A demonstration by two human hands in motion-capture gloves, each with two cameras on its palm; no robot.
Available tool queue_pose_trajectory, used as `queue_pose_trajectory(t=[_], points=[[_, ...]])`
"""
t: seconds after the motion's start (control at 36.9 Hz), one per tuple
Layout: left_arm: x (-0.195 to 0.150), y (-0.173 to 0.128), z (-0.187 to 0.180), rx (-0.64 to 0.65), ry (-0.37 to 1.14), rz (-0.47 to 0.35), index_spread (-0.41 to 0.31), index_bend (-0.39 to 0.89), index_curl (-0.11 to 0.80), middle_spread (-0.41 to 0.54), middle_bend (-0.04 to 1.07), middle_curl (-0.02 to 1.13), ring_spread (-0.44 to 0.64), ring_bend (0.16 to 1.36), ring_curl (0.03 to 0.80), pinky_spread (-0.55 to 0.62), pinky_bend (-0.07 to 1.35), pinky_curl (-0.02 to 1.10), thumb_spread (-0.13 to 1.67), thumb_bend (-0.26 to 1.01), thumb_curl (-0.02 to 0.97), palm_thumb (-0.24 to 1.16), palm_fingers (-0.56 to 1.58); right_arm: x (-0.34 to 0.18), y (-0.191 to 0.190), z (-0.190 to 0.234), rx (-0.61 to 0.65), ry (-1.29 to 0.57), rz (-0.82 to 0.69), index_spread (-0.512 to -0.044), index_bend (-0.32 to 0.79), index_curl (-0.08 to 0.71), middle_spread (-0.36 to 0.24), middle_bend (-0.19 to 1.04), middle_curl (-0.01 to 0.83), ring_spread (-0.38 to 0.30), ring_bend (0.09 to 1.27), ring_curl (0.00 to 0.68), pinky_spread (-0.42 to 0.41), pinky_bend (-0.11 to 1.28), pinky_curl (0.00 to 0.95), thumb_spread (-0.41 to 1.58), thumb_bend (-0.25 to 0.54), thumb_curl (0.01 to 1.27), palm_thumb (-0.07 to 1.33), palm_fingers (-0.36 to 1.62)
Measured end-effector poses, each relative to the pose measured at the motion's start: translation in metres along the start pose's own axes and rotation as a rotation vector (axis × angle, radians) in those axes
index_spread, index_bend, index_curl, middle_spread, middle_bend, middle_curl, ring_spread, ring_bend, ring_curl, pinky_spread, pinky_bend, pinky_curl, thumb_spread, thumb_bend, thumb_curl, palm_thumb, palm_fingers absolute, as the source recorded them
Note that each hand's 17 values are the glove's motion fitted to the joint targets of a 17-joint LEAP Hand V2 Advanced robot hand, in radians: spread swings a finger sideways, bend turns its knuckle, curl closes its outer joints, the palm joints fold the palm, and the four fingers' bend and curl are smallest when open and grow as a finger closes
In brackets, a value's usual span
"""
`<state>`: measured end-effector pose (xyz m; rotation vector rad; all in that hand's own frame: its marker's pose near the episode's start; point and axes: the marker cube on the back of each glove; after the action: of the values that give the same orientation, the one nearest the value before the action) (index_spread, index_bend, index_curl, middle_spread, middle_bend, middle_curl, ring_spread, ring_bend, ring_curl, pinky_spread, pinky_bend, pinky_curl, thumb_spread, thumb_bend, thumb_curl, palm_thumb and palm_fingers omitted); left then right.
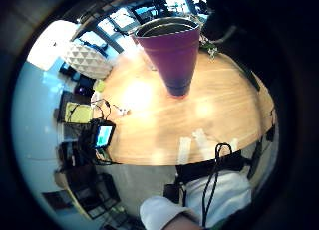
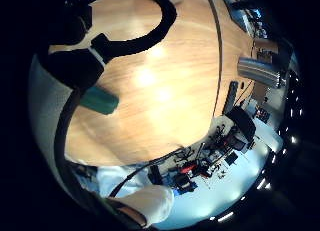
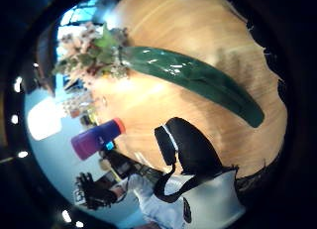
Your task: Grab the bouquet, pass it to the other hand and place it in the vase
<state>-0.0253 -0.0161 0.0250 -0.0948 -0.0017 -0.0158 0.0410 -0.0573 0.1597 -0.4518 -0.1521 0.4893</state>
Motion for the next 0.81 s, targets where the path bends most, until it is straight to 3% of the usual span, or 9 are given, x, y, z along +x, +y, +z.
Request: queue_pose_trajectory(t=[0.05,0.08,0.27,0.35,0.43,0.46,0.6,0.73,0.81], points=[[0.002,0.002,-0.003,-0.001,0.007,-0.001,-0.06,0.15,0.318,0.199,0.16,0.24,0.26,0.62,0.283,0.22,0.57,0.34,1.15,-0.02,0.249,0.25,0.27,-0.001,-0.001,0.01,-0.036,-0.001,-0.001,-0.158,0.05,0.066,0.046,0.19,0.358,-0.046,0.79,0.383,0.148,0.86,0.377,1.08,-0.019,0.29,0.47,0.48],[0.002,0.003,-0.004,-0.001,0.009,0.0,-0.06,0.15,0.318,0.199,0.16,0.24,0.26,0.62,0.283,0.22,0.57,0.34,1.15,-0.02,0.25,0.25,0.27,-0.001,-0.001,0.014,-0.048,0.001,0.003,-0.152,0.03,0.06,0.032,0.29,0.387,-0.048,0.77,0.375,0.148,0.84,0.369,1.08,-0.017,0.29,0.47,0.53],[0.002,0.002,0.001,-0.024,0.008,-0.005,-0.06,0.15,0.32,0.199,0.16,0.24,0.26,0.62,0.285,0.22,0.57,0.34,1.15,-0.02,0.253,0.25,0.27,-0.004,0.0,0.036,-0.118,0.033,0.021,-0.146,0.04,0.056,0.015,0.33,0.405,-0.059,0.76,0.376,0.128,0.82,0.364,1.08,-0.017,0.29,0.5,0.55],[0.003,0.002,0.002,-0.028,0.012,0.0,-0.06,0.15,0.32,0.199,0.16,0.24,0.26,0.62,0.285,0.22,0.57,0.34,1.15,-0.02,0.254,0.25,0.27,-0.007,-0.003,0.043,-0.082,0.099,0.028,-0.138,0.04,0.054,0.005,0.36,0.415,-0.066,0.74,0.373,0.112,0.82,0.362,1.07,-0.003,0.3,0.54,0.56],[0.005,0.003,0.0,-0.026,0.015,0.006,-0.06,0.15,0.321,0.199,0.16,0.24,0.26,0.62,0.286,0.22,0.57,0.34,1.15,-0.02,0.255,0.25,0.27,-0.011,-0.005,0.046,-0.021,0.177,0.023,-0.144,0.15,0.093,-0.017,0.4,0.429,-0.079,0.68,0.36,0.095,0.77,0.348,1.06,0.032,0.32,0.64,0.65],[0.005,0.003,0.0,-0.025,0.014,0.008,-0.06,0.15,0.321,0.199,0.16,0.24,0.26,0.62,0.286,0.22,0.57,0.34,1.15,-0.02,0.255,0.25,0.27,-0.013,-0.005,0.047,-0.008,0.191,0.013,-0.152,0.21,0.12,-0.026,0.4,0.43,-0.088,0.65,0.353,0.075,0.75,0.34,1.06,0.043,0.33,0.67,0.7],[0.005,0.005,-0.001,-0.032,0.008,0.006,-0.06,0.15,0.322,0.199,0.16,0.24,0.26,0.62,0.286,0.22,0.57,0.34,1.15,-0.02,0.256,0.25,0.27,-0.013,-0.002,0.045,-0.027,0.182,0.021,-0.171,0.22,0.174,-0.055,0.4,0.436,-0.144,0.69,0.354,-0.05,0.63,0.299,1.05,0.098,0.35,0.82,1.05],[0.003,0.005,-0.007,-0.034,0.011,-0.003,-0.06,0.15,0.322,0.199,0.16,0.24,0.26,0.62,0.287,0.22,0.57,0.35,1.15,-0.02,0.257,0.25,0.27,-0.011,-0.022,0.038,0.197,0.073,-0.044,-0.19,0.19,0.231,-0.091,0.46,0.48,-0.18,0.73,0.41,-0.178,0.58,0.323,1.03,0.148,0.41,0.96,1.27],[0.004,0.002,-0.007,-0.042,0.026,0.003,-0.06,0.15,0.323,0.199,0.16,0.25,0.26,0.62,0.287,0.22,0.57,0.35,1.15,-0.02,0.258,0.25,0.27,-0.003,-0.027,0.04,0.267,0.05,0.015,-0.198,0.17,0.252,-0.111,0.51,0.501,-0.196,0.75,0.427,-0.231,0.58,0.333,1.02,0.145,0.42,0.99,1.33]])
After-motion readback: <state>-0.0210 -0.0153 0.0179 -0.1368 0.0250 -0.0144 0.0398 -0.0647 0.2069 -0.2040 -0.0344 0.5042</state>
